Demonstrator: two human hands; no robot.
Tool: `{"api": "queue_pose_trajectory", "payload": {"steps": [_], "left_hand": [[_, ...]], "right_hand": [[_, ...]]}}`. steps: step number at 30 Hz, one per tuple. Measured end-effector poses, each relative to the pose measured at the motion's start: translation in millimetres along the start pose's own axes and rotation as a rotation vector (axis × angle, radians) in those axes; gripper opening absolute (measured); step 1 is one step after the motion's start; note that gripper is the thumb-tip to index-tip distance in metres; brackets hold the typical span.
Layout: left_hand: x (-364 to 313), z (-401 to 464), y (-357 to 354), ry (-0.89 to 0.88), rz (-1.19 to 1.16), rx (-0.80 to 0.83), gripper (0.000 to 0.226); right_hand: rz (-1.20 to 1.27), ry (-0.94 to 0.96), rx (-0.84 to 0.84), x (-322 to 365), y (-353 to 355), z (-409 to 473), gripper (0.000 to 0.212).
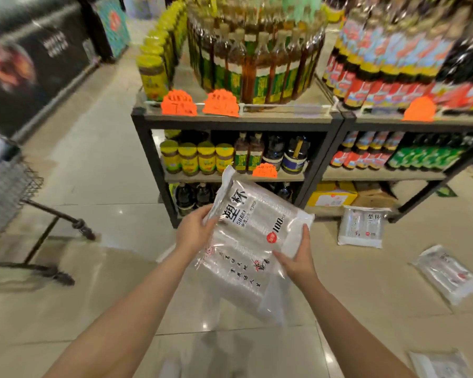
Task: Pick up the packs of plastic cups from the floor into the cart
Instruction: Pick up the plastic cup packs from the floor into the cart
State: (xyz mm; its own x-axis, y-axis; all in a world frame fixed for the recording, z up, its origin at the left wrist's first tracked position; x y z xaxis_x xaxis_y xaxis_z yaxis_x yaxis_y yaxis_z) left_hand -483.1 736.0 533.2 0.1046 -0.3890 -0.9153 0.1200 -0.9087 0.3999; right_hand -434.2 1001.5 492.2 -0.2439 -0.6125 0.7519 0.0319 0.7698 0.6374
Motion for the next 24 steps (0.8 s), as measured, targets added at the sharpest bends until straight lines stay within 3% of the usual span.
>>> {"api": "queue_pose_trajectory", "payload": {"steps": [6,10,14,19,24], "left_hand": [[-27,-5,112,-0.113,-0.081,-0.121,0.027],[-36,-6,194,-0.297,0.162,-0.093,0.025],[-30,-15,291,-0.355,0.363,-0.079,0.025],[-15,-41,404,-0.306,0.39,-0.101,0.028],[19,-62,490,-0.221,0.243,-0.195,0.028]], "right_hand": [[-0.056,0.099,0.035,97,-33,-4,0.111],[-0.137,0.237,0.043,194,-65,-6,0.102],[-0.134,0.44,0.063,299,-116,-24,0.101],[-0.062,0.523,0.304,400,-198,-55,0.107],[-0.094,0.568,0.52,458,-273,-80,0.106]]}}
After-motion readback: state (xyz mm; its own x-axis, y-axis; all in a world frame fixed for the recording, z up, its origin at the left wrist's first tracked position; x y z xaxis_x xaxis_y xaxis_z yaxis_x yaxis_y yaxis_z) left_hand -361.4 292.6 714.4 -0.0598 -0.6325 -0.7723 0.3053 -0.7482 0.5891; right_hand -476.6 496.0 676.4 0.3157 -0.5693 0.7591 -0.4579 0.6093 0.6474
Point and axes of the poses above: each hand's wrist, its own z-axis towards the middle knuckle, its own y-axis out of the back of the hand, x = y × z, the point moved 4 cm from there along z, towards the middle knuckle, and after that the axes turned 14 degrees about -z, right-handed, at the moved point
